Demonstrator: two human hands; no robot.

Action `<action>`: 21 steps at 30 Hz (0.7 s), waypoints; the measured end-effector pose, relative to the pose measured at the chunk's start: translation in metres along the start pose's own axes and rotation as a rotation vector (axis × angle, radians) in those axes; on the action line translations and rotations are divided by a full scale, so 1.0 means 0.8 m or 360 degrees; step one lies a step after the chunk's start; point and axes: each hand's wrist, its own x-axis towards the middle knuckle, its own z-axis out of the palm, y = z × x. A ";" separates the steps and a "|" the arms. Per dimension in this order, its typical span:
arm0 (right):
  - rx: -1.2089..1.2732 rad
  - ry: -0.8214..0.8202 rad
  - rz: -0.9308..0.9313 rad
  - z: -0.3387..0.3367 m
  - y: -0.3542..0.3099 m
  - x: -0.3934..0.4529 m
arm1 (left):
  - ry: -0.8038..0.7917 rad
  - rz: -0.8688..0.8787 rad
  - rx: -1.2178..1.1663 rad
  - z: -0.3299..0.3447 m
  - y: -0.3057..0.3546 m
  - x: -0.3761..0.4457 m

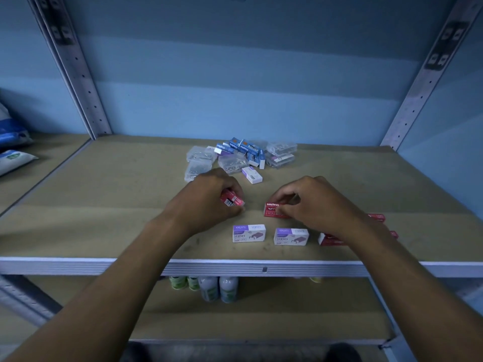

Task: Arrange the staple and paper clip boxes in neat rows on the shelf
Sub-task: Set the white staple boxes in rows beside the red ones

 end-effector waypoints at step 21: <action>0.0008 0.0005 -0.0025 0.004 -0.002 0.007 | -0.0114 -0.0216 -0.0667 -0.010 -0.015 -0.009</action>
